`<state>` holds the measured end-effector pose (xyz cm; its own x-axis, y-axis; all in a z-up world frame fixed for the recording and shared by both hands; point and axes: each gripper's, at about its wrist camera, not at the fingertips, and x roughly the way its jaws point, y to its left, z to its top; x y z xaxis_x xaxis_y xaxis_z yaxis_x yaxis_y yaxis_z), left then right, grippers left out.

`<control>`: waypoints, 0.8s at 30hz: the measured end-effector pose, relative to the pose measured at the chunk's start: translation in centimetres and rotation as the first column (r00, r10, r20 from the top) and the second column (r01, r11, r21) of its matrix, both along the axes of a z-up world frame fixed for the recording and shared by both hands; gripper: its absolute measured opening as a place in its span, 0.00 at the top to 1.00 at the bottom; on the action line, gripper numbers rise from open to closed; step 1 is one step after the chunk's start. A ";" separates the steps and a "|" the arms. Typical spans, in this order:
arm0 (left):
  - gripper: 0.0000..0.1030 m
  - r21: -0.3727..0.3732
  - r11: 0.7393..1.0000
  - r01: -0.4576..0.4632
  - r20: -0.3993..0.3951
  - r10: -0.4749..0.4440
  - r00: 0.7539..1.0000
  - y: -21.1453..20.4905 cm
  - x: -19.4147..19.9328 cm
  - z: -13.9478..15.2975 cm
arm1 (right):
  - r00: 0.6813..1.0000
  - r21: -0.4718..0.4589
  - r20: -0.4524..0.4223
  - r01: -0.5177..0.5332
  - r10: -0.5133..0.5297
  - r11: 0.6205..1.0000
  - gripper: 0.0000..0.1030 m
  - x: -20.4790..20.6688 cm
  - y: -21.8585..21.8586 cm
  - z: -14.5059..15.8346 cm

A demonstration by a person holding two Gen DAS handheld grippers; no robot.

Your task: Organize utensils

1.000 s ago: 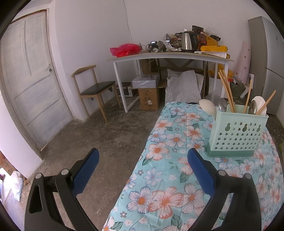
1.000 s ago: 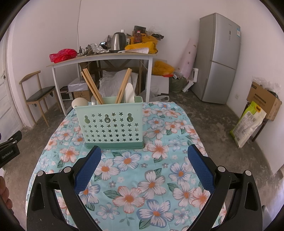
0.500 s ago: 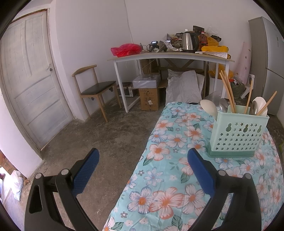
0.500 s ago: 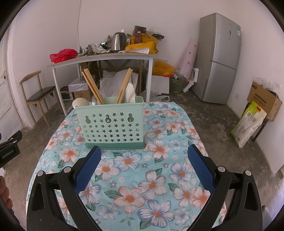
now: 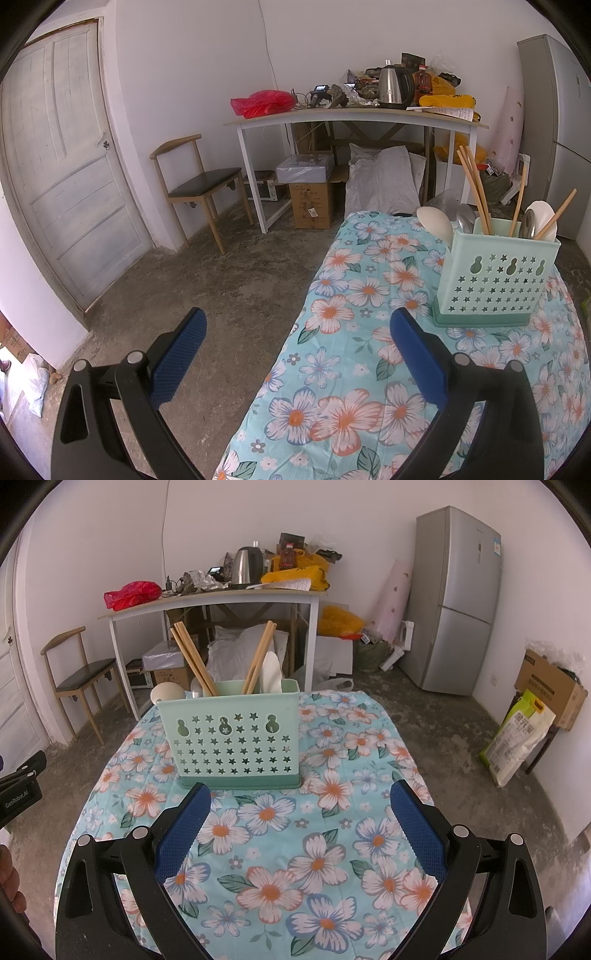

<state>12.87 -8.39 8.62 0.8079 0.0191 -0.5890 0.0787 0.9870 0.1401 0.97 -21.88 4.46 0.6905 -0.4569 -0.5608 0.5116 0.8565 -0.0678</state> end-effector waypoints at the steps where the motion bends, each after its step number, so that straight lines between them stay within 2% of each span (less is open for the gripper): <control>1: 0.05 0.000 1.000 0.000 0.000 0.000 1.000 0.1 0.0 0.0 | 1.000 0.000 0.000 0.000 0.000 1.000 0.09 0.0 0.0 0.0; 24: 0.05 0.001 1.000 0.002 -0.005 -0.002 1.000 0.3 0.0 -0.1 | 1.000 0.000 -0.002 -0.007 0.007 1.000 0.09 0.1 0.5 0.1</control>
